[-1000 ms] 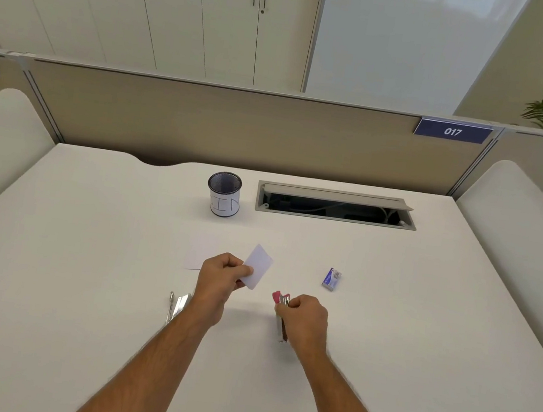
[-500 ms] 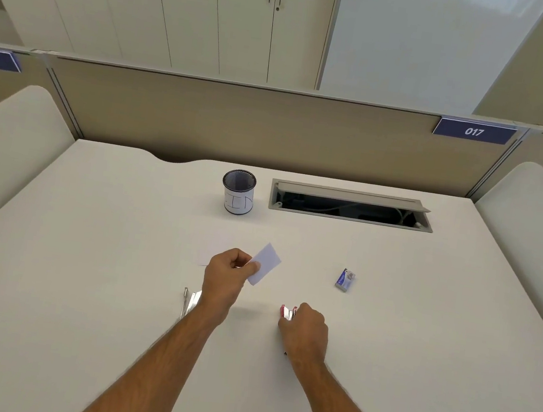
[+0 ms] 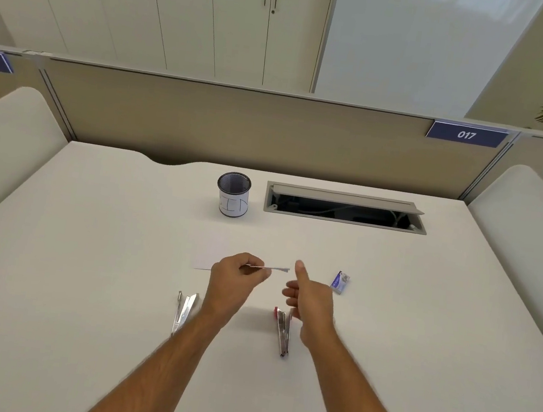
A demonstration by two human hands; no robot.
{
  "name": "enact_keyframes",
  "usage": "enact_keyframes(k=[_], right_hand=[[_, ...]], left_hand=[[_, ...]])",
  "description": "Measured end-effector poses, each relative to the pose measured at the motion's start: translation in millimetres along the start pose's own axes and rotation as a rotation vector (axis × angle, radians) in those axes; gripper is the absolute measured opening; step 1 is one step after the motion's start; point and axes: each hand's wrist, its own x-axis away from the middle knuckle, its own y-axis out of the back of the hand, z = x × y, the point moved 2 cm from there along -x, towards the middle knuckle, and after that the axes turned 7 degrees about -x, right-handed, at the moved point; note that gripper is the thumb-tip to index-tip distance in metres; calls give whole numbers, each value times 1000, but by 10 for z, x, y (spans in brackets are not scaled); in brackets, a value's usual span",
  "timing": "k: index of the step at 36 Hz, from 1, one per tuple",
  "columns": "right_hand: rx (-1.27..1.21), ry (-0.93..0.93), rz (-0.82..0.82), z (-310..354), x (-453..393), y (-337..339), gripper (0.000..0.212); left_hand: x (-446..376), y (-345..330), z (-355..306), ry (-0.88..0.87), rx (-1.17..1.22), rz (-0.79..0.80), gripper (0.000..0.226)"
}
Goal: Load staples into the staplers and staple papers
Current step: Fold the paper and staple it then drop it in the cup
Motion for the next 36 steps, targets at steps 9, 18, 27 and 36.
enact_keyframes(k=[9, 18, 27, 36], right_hand=[[-209, -59, 271, 165, -39, 55, 10], [-208, -14, 252, 153, -15, 78, 14], [-233, 78, 201, 198, 5, 23, 24], [-219, 156, 136, 254, -15, 20, 19]], left_hand=[[26, -102, -22, -164, -111, 30, 23], [28, -83, -56, -69, -34, 36, 10], [71, -117, -70, -51, -1, 120, 15], [23, -76, -47, 27, 124, 145, 16]])
